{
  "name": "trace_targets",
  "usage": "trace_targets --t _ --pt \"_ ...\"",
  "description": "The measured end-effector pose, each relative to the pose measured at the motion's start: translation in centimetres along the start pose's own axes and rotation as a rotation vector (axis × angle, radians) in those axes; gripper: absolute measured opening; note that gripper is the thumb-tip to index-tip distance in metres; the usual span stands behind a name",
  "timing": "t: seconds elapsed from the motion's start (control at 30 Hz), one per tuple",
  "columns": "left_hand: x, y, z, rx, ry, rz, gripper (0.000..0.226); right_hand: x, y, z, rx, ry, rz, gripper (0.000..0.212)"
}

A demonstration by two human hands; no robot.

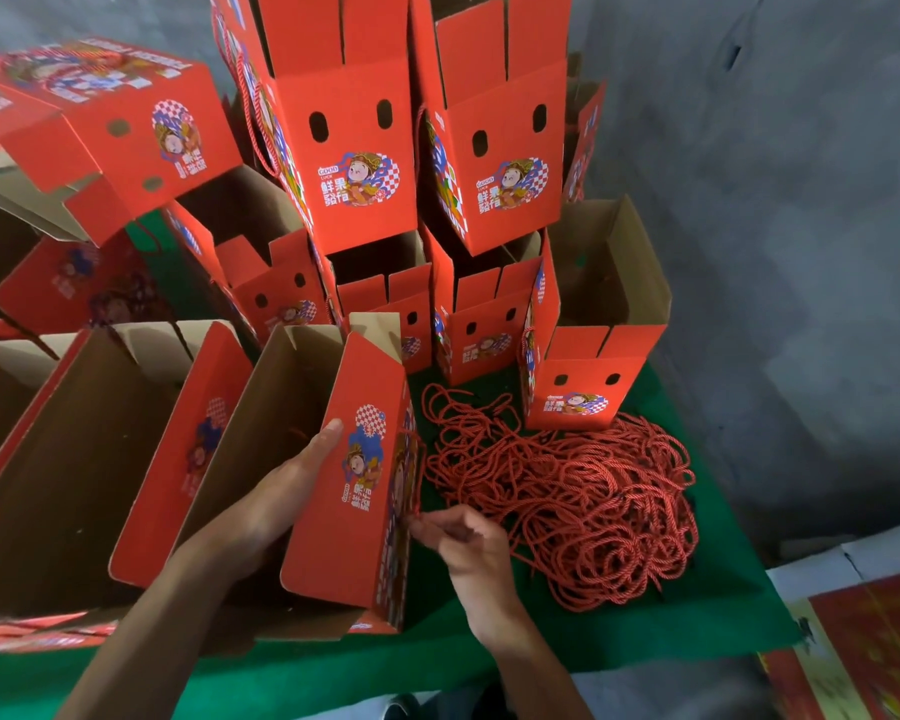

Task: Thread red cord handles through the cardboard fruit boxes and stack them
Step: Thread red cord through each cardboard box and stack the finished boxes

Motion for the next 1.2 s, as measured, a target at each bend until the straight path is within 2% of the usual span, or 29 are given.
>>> trace_targets --t 0.13,0.3,0.5,0.63,0.7,0.77,0.8,0.87,0.93,1.0,1.07,1.13,1.2 --pt "0.4 0.1 -0.2 -0.007 0.005 0.006 0.063 -0.5 0.5 -0.4 0.002 -0.041 -0.075 0.028" --pt "0.3 0.3 -0.6 -0.018 -0.003 -0.025 0.067 -0.7 1.6 -0.9 -0.015 0.032 0.067 0.035" --pt "0.4 1.3 -0.7 -0.074 0.011 -0.069 0.077 -0.9 1.9 -0.8 0.045 0.03 0.08 0.027" --pt "-0.4 3.1 -0.9 -0.214 -0.12 -0.205 0.092 -0.6 1.4 -0.5 0.078 -0.012 0.043 0.019" --pt "-0.3 3.8 -0.8 -0.244 -0.075 -0.098 0.063 -0.5 1.2 -0.3 0.12 -0.041 -0.041 0.011" --pt "0.0 4.6 -0.7 -0.273 0.042 0.201 0.03 -0.7 1.4 -0.4 0.119 -0.086 -0.129 0.009" --pt "0.1 5.1 -0.6 -0.272 0.089 0.346 0.024 -0.7 1.5 -0.4 0.104 -0.108 -0.151 0.009" --pt "0.2 5.4 -0.3 -0.241 0.125 0.505 0.024 -1.1 1.4 -0.7 0.097 -0.129 -0.177 0.009" --pt "0.3 4.9 0.1 -0.194 0.116 0.568 0.024 -1.7 1.3 -0.9 0.109 -0.175 -0.263 0.006" --pt "0.3 4.6 0.3 -0.17 0.118 0.589 0.017 -2.2 2.1 -1.3 0.056 -0.229 -0.324 0.006" --pt "0.5 4.4 0.3 -0.117 0.141 0.612 0.012 -2.8 3.0 -1.6 -0.029 -0.299 -0.376 0.013" --pt "0.8 4.3 0.3 -0.069 0.15 0.589 0.01 -3.2 3.4 -1.7 -0.063 -0.386 -0.614 0.023" --pt "1.4 4.6 0.6 -0.068 0.14 0.501 0.012 -3.0 3.6 -1.6 -0.149 -0.381 -0.765 0.038"
Point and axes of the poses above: each hand's wrist, its own z-axis towards the middle knuckle, its own y-axis out of the palm, x = y × z, the point moved 8 cm from there along z, towards the middle knuckle, and after that the axes turned 8 degrees about y, right-handed, at the moved point
